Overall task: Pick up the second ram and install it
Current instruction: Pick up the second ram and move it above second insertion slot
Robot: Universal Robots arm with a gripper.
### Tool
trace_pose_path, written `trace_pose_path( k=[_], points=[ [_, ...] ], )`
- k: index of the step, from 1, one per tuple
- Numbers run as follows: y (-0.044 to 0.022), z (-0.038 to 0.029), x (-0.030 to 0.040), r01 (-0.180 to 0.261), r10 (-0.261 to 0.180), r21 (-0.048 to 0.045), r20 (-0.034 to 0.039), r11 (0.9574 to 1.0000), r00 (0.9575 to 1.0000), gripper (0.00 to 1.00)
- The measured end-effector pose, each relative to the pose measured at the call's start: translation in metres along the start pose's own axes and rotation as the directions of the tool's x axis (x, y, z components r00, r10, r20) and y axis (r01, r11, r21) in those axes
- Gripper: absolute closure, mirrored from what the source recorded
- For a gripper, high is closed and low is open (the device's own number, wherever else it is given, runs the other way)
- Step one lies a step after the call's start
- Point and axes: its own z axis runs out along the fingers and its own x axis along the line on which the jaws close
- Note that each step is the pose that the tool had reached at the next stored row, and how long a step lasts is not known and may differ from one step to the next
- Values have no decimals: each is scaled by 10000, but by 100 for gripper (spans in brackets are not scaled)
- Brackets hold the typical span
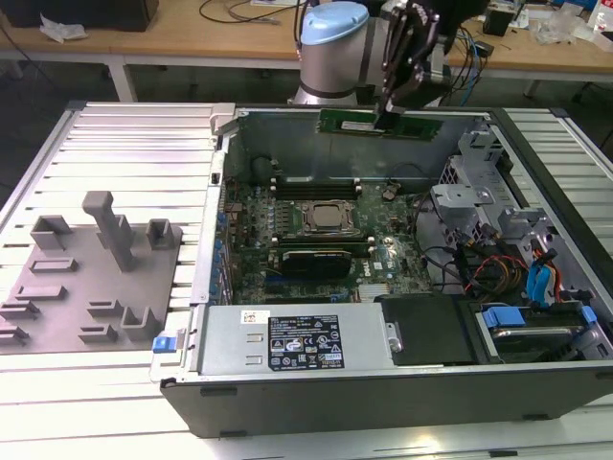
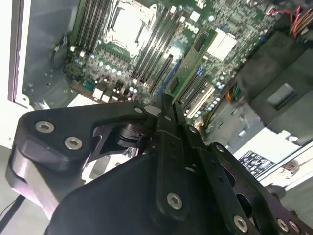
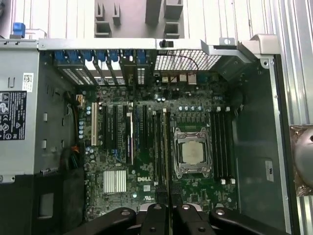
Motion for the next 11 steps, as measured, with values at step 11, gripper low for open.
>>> trace_pose_path(
  k=[11],
  points=[
    [-583,-83,-21,-11,11,-188,-4,9998,10000,86]
  ],
)
